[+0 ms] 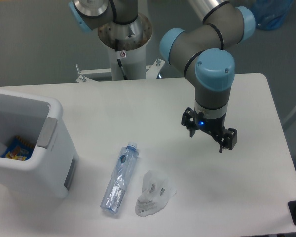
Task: Place the trash in the trash can
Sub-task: 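Move the gripper down toward the crumpled clear plastic wrapper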
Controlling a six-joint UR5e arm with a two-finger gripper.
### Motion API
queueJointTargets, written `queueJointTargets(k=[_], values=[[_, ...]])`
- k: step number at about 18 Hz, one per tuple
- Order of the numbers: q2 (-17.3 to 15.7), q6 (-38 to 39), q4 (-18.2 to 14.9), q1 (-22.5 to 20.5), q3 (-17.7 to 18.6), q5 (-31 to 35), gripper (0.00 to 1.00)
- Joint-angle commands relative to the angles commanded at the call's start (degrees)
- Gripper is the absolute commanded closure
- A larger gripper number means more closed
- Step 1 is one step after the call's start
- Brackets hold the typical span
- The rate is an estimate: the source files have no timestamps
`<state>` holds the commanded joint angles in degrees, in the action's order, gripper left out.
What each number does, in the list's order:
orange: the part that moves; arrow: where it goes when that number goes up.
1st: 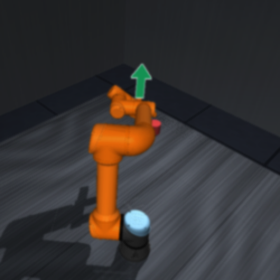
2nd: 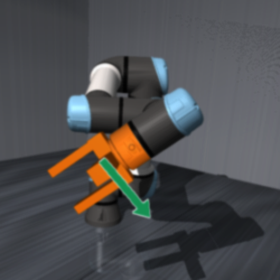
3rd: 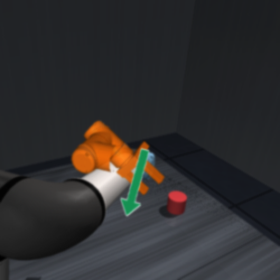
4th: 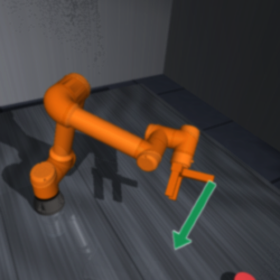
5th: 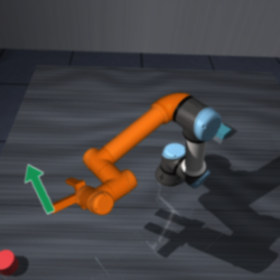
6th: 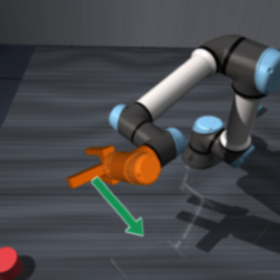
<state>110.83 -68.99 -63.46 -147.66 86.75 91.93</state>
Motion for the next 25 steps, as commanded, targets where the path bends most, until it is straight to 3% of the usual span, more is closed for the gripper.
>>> queueJointTargets(k=[4,7,8,11,13,25], values=[[-0.2,0.2,-0.1,0.2,0.4,-0.2,0.0],[-0.5,0.8,1.8,1.5,2.1,-0.5,0.0],[-0.6,1.9,3.9,1.8,3.5,-0.6,0.0],[-0.5,7.3,14.4,3.1,8.7,-1.8,0.0],[0.1,10.5,18.7,3.5,9.7,-1.8,0.0],[8.0,15.6,19.6,8.9,6.6,-2.9,0.0]])
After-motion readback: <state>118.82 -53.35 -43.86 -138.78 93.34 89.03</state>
